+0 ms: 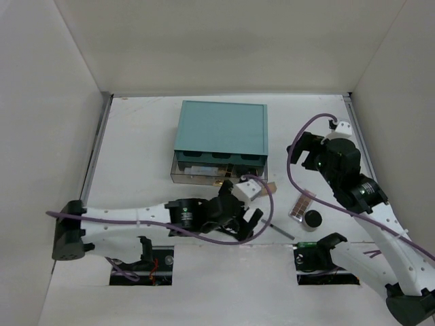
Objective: Organize the makeup
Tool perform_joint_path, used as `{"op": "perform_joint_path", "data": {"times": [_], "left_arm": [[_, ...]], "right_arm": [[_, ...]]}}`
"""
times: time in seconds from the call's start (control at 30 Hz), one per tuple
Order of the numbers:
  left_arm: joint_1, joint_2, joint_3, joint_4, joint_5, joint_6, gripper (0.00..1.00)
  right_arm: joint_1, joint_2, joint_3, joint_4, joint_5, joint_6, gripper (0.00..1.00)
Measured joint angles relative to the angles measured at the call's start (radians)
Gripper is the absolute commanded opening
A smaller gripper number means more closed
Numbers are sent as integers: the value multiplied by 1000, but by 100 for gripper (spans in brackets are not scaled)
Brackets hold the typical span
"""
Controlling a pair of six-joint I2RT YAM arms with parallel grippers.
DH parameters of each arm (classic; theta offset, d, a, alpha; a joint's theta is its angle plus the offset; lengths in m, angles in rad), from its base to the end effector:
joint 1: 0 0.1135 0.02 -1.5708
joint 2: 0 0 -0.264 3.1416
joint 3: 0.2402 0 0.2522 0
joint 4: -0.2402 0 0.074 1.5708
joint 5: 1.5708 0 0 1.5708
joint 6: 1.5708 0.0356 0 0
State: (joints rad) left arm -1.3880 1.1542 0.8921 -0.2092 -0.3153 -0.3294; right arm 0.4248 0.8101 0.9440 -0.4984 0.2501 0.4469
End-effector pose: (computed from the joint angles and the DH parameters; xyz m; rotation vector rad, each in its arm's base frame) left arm 0.0584 -0.2550 0.3004 0.8808 1.9095 -0.7534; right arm 0.1623 0.0637 0.3582 0.1886 1.9293 0.3415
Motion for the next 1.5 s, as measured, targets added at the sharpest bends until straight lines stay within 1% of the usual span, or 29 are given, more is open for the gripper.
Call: {"op": "perform_joint_path", "data": {"times": [0.07, 0.13, 0.33, 0.47, 0.73, 1.03, 1.13, 1.27, 1.33, 1.4, 1.5], "left_arm": [[-13, 93, 11, 21, 19, 0, 100], [-3, 181, 26, 37, 29, 0, 100], [73, 434, 146, 57, 43, 7, 100], [123, 555, 219, 78, 38, 26, 100], [180, 723, 261, 97, 45, 48, 100], [223, 750, 282, 160, 21, 106, 100], [223, 760, 291, 172, 29, 137, 100], [208, 809, 344, 200, 51, 174, 100], [200, 834, 373, 213, 54, 194, 97], [195, 859, 402, 225, 54, 212, 87], [193, 888, 434, 241, 57, 231, 69]], "right_arm": [[-15, -13, -21, -12, -15, 5, 95], [-25, -21, -40, -18, -28, 8, 95], [-26, -26, -61, -27, -57, 15, 95], [-28, -38, -61, -26, -65, 17, 95], [-59, -76, -61, -26, -68, 17, 95], [-71, -90, -61, -26, -68, 17, 95], [-71, -88, -62, -25, -68, 17, 95], [-71, -76, -62, -24, -68, 17, 95], [-72, -72, -62, -24, -68, 17, 95], [-72, -71, -63, -21, -68, 17, 94], [-76, -76, -63, -17, -68, 17, 94]]}}
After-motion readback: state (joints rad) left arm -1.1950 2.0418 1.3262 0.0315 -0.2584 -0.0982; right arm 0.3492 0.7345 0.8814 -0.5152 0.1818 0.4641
